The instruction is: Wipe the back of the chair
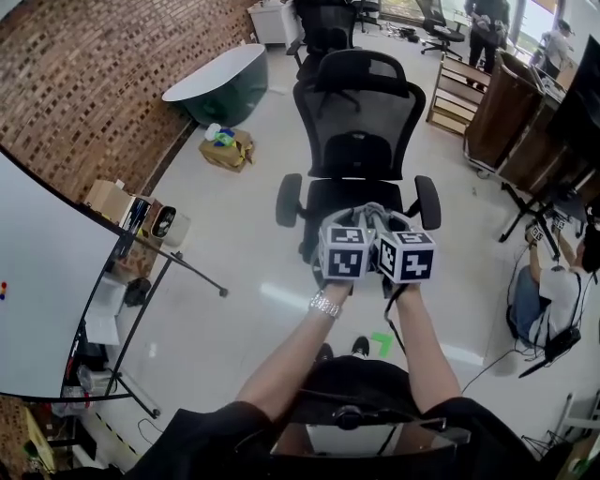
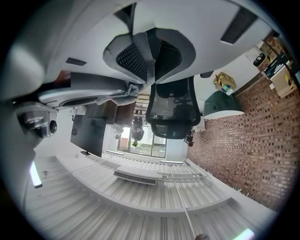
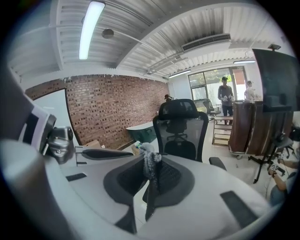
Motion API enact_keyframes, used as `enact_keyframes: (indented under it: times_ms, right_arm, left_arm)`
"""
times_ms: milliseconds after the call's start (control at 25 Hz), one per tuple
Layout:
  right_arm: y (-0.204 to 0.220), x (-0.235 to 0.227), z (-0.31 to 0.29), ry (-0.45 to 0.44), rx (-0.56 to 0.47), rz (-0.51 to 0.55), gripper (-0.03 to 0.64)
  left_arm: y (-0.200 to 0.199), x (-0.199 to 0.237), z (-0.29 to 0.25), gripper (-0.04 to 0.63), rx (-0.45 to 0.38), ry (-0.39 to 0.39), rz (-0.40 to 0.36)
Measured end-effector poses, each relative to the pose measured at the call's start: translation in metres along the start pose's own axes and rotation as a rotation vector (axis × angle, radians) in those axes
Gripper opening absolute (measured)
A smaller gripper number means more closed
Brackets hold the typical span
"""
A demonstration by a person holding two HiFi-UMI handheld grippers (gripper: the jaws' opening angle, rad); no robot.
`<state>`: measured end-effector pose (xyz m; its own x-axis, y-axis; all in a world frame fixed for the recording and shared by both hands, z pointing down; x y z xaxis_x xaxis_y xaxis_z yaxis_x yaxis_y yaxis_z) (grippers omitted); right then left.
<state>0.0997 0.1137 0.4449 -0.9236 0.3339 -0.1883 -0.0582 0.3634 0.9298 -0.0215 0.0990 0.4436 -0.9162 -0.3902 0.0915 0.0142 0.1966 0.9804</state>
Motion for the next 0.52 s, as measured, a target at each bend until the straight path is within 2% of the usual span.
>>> enact_keyframes:
  times_ms: [200,520]
  right_arm:
    - [-0.007,0.002,0.0,0.03,-0.022,0.052,0.046]
    - [-0.017,0.008,-0.008,-0.002,-0.017,0.052,0.045]
  left_arm:
    - [0.001,0.002,0.001,0.058,-0.006,0.001,0.001]
    - [-0.013,0.011,-0.002,0.057,-0.025,-0.006,0.0]
Point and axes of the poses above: the fingertips, and each gripper's own axes: z backward along the fingers, x to its left, y out of its underside, the point moved 10 cm from there along z, backward along the fingers, and after that the axes turned 10 degrees about -x, right-handed, at the moved point
